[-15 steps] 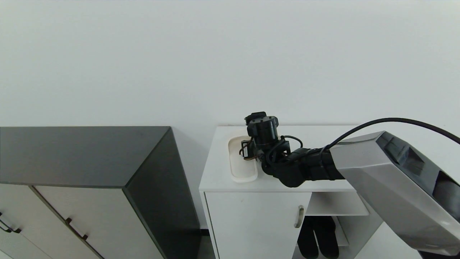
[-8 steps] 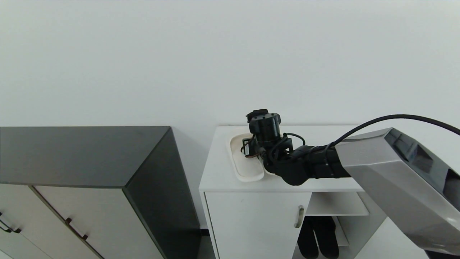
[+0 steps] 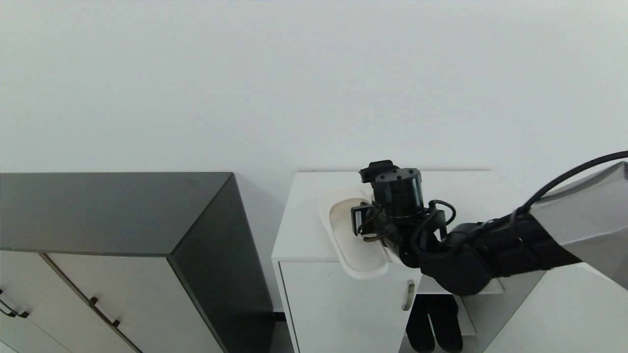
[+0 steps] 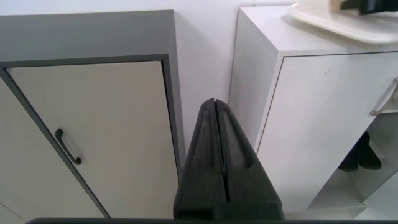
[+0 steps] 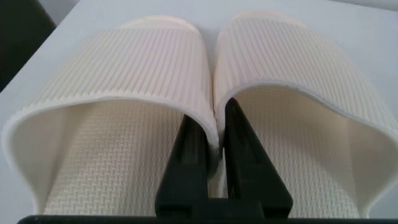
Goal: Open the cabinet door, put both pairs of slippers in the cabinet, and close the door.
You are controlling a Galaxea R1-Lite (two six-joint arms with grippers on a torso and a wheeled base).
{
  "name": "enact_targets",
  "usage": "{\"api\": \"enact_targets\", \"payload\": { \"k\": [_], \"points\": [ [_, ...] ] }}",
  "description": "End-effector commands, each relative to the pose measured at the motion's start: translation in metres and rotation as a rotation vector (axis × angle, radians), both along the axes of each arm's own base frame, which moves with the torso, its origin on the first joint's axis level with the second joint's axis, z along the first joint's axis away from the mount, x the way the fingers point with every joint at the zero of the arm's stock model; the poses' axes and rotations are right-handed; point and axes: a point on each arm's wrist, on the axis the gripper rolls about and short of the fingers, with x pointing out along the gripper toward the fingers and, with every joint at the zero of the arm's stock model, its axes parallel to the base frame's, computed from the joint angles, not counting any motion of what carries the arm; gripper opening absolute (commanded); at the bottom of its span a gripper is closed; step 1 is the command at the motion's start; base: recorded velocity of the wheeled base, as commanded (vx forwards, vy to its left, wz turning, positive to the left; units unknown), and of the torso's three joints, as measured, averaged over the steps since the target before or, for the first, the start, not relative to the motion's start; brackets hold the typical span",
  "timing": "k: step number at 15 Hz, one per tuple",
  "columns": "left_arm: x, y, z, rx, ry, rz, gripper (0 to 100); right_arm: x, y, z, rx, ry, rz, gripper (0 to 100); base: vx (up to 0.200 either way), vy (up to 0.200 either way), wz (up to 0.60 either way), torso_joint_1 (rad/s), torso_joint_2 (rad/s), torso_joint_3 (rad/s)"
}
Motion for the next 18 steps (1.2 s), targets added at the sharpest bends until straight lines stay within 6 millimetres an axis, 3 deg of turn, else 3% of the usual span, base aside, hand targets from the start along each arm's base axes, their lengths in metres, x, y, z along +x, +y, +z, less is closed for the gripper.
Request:
{"api": "enact_targets", "payload": {
  "k": [1,4,10,18],
  "points": [
    [0.0,0.0,0.0,0.0,0.001,0.0,0,-0.051,-0.032,0.024,0.059,-0.045,0.083,0,0.0,0.0,0.0,0.0,0.0,0.0],
    [0.0,0.0,0.0,0.0,0.001,0.0,0,-0.075,-0.043,0.025,0.061,-0.036,0.124,0,0.0,0.0,0.0,0.0,0.0,0.0],
    [0.0,0.0,0.0,0.0,-0.001,0.0,0,-0.077,-0.039,0.014,0.037,-0.011,0.141,0,0.0,0.0,0.0,0.0,0.0,0.0],
    [0.0,0.0,0.0,0.0,0.001,0.0,0,-0.075,-0.036,0.004,0.014,0.012,0.137,0,-0.2,0.0,0.0,0.005,0.0,0.003]
  ]
}}
